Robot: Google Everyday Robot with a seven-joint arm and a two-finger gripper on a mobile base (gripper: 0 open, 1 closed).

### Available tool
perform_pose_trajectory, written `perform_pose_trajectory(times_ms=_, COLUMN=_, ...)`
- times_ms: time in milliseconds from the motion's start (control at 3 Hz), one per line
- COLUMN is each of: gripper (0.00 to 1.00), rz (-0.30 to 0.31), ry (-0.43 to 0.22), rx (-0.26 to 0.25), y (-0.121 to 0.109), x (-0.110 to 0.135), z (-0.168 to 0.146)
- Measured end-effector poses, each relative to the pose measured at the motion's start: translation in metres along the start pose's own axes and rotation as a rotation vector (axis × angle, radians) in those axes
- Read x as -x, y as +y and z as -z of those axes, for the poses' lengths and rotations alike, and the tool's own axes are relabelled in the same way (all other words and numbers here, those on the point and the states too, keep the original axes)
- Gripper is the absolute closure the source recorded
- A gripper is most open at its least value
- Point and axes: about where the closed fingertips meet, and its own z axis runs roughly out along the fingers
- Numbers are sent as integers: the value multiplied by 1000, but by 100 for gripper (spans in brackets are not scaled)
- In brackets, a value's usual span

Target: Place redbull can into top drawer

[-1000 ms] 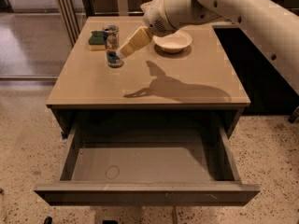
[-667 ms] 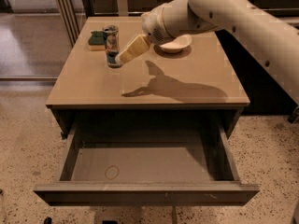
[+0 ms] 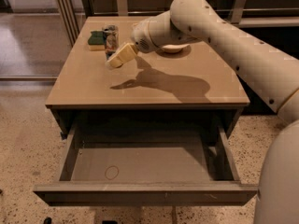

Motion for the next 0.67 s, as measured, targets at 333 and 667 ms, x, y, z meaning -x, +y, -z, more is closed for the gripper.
perform_pose_trajectory(times_ms=333, gripper=0, rz=13, ry=-15, rx=-18, y=-8, x=1, z=-16)
perform_pose_trajectory(times_ms=667, gripper=0, rz=11, ry=-15, rx=-95, y=-21, x=3, z=-28)
